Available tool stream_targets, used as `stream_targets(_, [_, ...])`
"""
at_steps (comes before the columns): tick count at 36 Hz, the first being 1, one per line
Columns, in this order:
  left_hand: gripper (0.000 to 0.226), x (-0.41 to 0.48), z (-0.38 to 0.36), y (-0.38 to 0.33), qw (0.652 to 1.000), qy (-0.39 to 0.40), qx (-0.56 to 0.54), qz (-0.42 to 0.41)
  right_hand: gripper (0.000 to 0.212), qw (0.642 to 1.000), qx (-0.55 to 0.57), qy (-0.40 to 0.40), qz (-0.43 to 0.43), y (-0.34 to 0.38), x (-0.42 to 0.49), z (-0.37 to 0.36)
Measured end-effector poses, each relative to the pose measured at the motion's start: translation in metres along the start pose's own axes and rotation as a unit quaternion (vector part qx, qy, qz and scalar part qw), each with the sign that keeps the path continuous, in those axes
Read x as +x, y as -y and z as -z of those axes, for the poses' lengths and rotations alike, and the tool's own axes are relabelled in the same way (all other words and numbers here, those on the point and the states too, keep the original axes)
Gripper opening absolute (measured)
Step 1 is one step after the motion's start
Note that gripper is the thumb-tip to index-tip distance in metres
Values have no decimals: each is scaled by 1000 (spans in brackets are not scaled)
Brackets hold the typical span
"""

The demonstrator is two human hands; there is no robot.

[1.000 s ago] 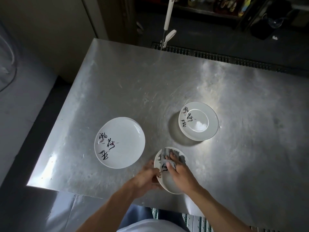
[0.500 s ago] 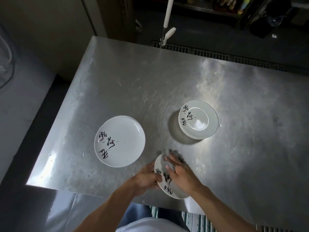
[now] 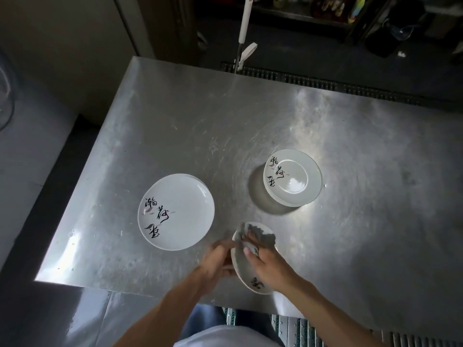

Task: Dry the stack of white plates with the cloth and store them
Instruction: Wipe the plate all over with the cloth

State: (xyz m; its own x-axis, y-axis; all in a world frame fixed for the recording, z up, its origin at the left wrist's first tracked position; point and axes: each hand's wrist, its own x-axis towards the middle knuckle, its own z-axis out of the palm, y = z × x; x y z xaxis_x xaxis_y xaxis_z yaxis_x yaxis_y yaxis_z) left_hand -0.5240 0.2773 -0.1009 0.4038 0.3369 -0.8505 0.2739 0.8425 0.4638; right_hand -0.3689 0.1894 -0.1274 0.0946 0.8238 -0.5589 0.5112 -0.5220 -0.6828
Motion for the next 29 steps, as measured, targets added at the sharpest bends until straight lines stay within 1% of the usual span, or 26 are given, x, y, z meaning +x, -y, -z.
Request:
stream_targets(1, [21,-1,2,-1,999,19,26,-2,51,999,-14,14,33,-3,0,-4])
stream_targets(2, [21,-3,3,-1,998,33,44,-5,50,997,-51,14,50,-7,3,-6])
stream_targets(3, [28,-3,4,0,998,41,51,-4,48,994,-94,-1,51,-11,6,-5])
stream_targets(5, [46,-2,6,2,998,42,43,7,47,986,-157,-54,-2,-20,10,-2])
stream_targets(6, [51,-2,6,3,998,44,43,5,47,986,-148,-74,-14,-17,9,0])
stream_targets(7, [52,-2,6,2,998,48,48,-1,46,989,-132,-71,5,-15,8,-1])
stream_targets(8, [50,-2,6,3,997,53,56,-7,48,989,-131,-49,44,-11,7,-4])
stream_targets(10, [49,-3,4,2,996,59,65,-12,59,976,-185,-12,112,-12,3,-8])
stream_targets(11, [54,-4,4,3,996,60,62,-8,62,971,-211,-12,109,-14,4,-6])
stream_targets(12, [61,-3,4,3,997,61,55,1,59,974,-213,-24,71,-18,5,-1])
stream_targets(13, [66,-4,4,3,997,66,46,8,53,979,-197,-41,32,-21,5,2])
stream_targets(14, [65,-5,5,1,996,73,40,10,51,984,-169,-45,16,-23,5,3])
stream_targets(17, [57,-6,5,-2,996,81,46,4,52,987,-139,0,76,-21,-1,0])
stream_targets(18, [57,-6,4,-2,996,75,46,2,50,987,-139,-1,77,-24,-3,1])
stream_targets(21, [59,-5,-2,-2,999,34,7,-4,49,985,-162,-58,-18,-30,-3,15])
stream_targets(22, [59,-5,-4,-1,1000,15,-11,-7,49,983,-168,-63,-35,-29,-4,19])
stream_targets(25, [59,-4,-10,2,997,-8,-78,-7,48,985,-159,-67,-23,-20,-12,17])
stream_targets(27, [58,-4,-13,5,995,2,-98,5,50,992,-100,-64,-35,-14,-17,15])
stream_targets(29, [59,-6,-11,4,998,22,-62,13,52,998,-20,-56,-28,-9,-19,9])
